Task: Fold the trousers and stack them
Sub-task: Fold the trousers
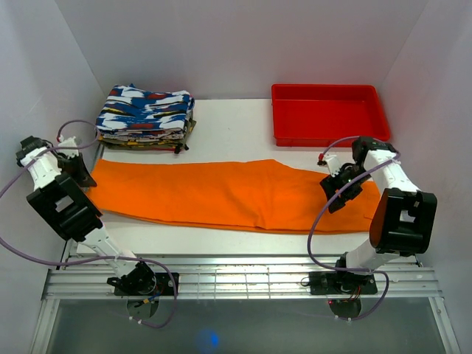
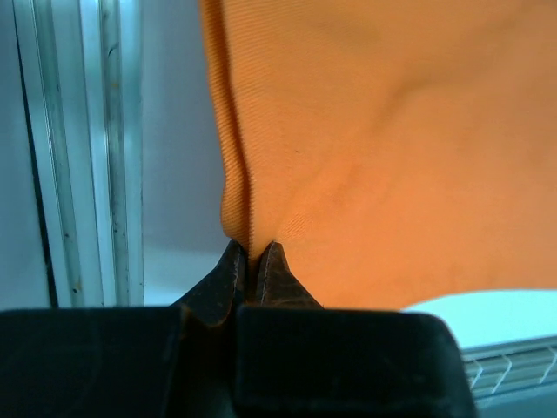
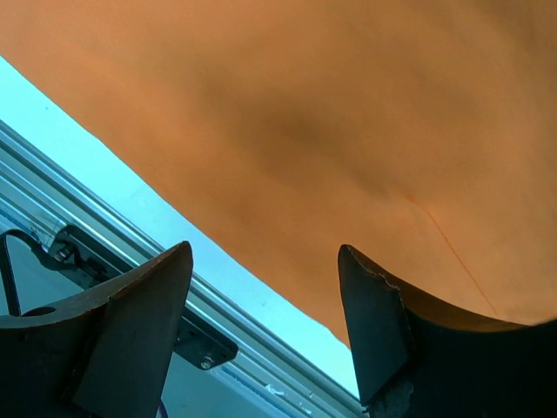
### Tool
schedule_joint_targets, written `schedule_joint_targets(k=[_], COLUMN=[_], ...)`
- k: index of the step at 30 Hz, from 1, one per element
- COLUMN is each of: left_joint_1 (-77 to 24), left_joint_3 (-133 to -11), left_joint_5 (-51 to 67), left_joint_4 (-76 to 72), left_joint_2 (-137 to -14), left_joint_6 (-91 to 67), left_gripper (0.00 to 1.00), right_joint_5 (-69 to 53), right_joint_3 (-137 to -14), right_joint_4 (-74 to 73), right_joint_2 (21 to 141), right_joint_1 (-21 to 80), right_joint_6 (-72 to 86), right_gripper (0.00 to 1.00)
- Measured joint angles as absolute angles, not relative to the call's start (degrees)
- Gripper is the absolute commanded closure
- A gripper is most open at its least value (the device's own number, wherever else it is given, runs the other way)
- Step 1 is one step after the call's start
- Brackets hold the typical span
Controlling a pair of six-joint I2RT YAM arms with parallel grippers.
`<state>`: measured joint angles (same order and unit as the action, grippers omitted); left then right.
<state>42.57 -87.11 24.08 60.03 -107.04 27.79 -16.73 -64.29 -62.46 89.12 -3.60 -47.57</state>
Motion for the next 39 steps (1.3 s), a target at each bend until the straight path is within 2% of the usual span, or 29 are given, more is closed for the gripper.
schedule_joint_targets(k=[3, 8, 13, 19, 24, 30, 39], left_joint_1=[41.54, 35.75, 22.90, 7.57, -4.47, -17.85, -25.43], left_joint_3=[-92.90, -93.47, -87.64, -75.29, -69.23, -67.33, -65.12], left_joint_5=[28.34, 34.11, 40.69, 46.28, 43.13, 33.85, 27.94], left_joint_4=[65.28, 71.88, 72.49, 60.82, 48.07, 37.23, 26.65], left_joint_2=[-106.61, -103.48, -98.35, -92.23, -90.96, -91.24, -94.76], left_joint_6=[31.03, 33.30, 29.89, 14.70, 0.16, -14.55, -26.46], left_gripper=[1.00, 1.00, 1.00, 1.00, 1.00, 1.00, 1.00], right_joint_5=[-16.23, -15.07, -14.04, -12.60, -11.57, -10.26, -8.64], right_joint_3=[-64.29, -64.69, -67.99, -70.65, -72.79, -73.69, -72.05], right_joint_4=[-64.03, -66.04, -67.59, -67.61, -68.75, -69.36, -69.93], right_joint_2=[89.12, 89.27, 91.33, 94.15, 95.00, 95.00, 94.02], right_joint_1=[-7.16, -12.29, -17.04, -21.08, -23.55, -25.80, -26.37], right_joint_6=[-49.12, -51.57, -52.69, -52.88, -52.62, -52.29, -52.07], right_gripper=[0.26, 0.25, 0.23, 0.19, 0.16, 0.16, 0.16])
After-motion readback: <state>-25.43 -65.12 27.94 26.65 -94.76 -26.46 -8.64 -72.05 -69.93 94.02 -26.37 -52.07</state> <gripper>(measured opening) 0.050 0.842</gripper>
